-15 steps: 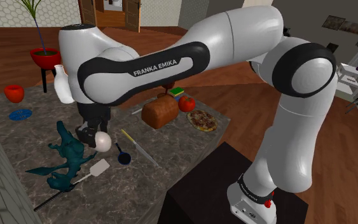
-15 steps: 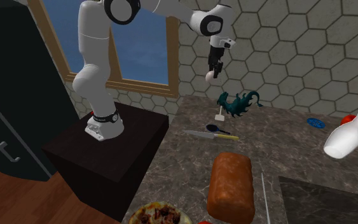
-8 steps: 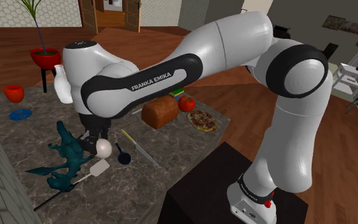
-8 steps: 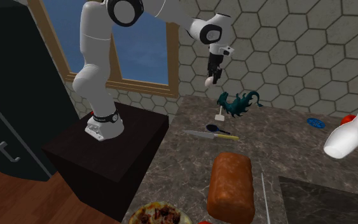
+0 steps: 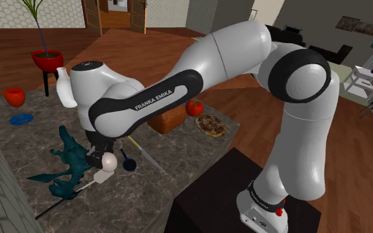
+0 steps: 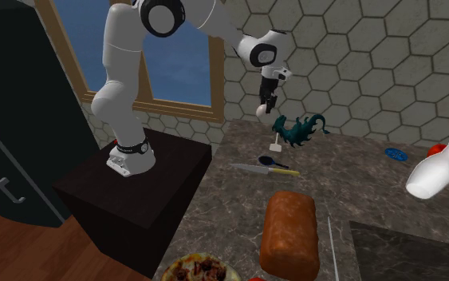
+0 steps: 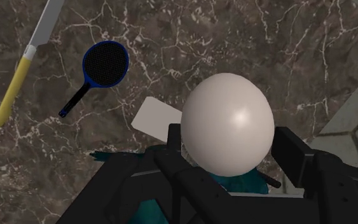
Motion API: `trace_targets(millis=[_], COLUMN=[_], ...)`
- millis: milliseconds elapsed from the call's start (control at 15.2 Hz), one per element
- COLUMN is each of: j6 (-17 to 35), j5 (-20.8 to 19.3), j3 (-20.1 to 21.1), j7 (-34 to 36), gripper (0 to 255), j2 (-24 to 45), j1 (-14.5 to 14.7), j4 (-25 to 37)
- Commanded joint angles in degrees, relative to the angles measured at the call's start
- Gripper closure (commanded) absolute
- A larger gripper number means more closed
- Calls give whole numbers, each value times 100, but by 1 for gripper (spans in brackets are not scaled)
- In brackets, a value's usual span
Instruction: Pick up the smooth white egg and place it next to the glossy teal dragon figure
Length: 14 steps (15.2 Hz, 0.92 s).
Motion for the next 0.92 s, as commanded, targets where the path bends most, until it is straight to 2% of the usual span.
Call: trace_targets(millis=[0,858], j6=[122,899], j5=[-23,-222], j3=[-10,-120], j7=[14,122], gripper=[255,255], j2=[61,651], j1=[7,87], j4=[-60,-264])
